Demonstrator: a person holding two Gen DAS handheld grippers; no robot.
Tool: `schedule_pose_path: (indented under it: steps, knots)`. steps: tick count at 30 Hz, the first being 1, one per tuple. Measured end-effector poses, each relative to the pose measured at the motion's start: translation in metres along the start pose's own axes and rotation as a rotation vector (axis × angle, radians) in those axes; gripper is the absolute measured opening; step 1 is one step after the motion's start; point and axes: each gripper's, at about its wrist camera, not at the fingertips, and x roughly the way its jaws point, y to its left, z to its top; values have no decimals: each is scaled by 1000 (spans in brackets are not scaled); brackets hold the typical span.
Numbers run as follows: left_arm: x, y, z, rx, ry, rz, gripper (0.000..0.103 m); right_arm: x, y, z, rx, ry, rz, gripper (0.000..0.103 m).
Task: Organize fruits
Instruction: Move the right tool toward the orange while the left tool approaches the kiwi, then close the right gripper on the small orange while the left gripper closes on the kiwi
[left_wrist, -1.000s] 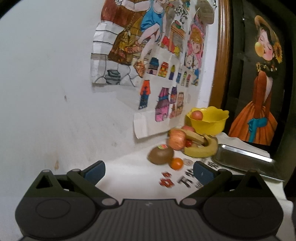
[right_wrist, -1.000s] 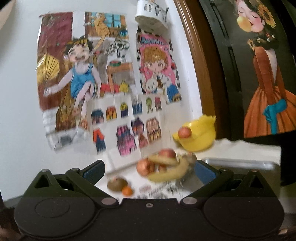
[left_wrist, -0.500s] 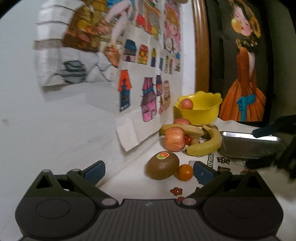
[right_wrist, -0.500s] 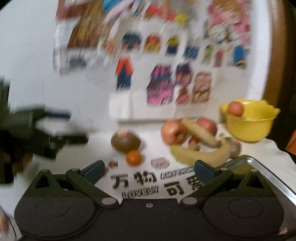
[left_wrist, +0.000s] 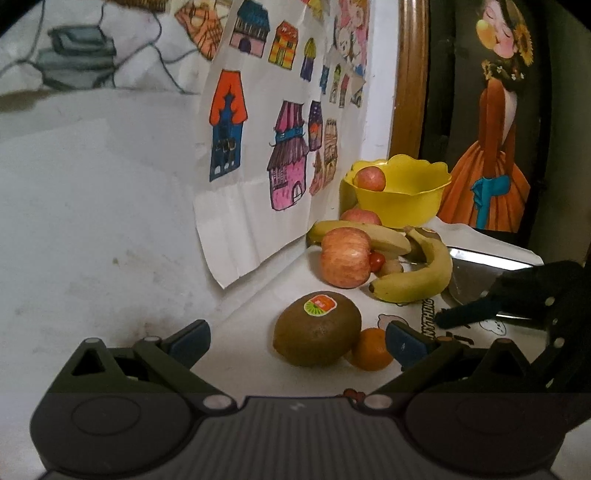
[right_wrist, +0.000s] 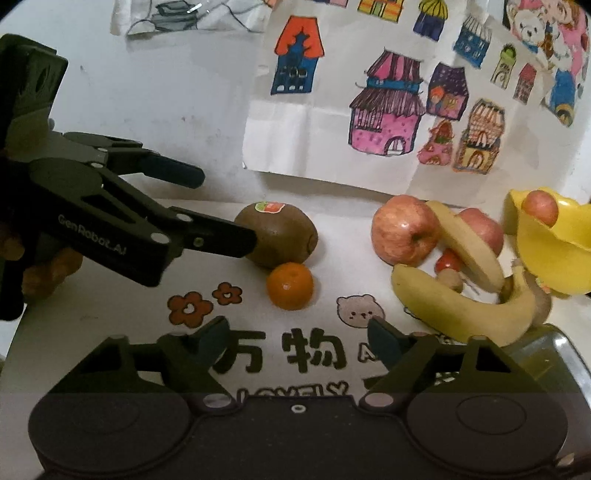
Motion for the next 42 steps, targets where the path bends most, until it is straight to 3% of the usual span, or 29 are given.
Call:
schedule_pose_path:
  steps: [5,13,25,42]
  knots:
    - [13,4,4,-34,13,-9,102,15,-8,7,38,-13,33,73]
    - [28,7,7,-66,53,-43,91,25,-17,13,83,-34,64,50]
    - [40,5,9,-79,104,-68,79,24,-12,14,48,-55,81,35]
    - [50,2,12,-85,137,-57,80,4,-21,-1,31,-36,28,34]
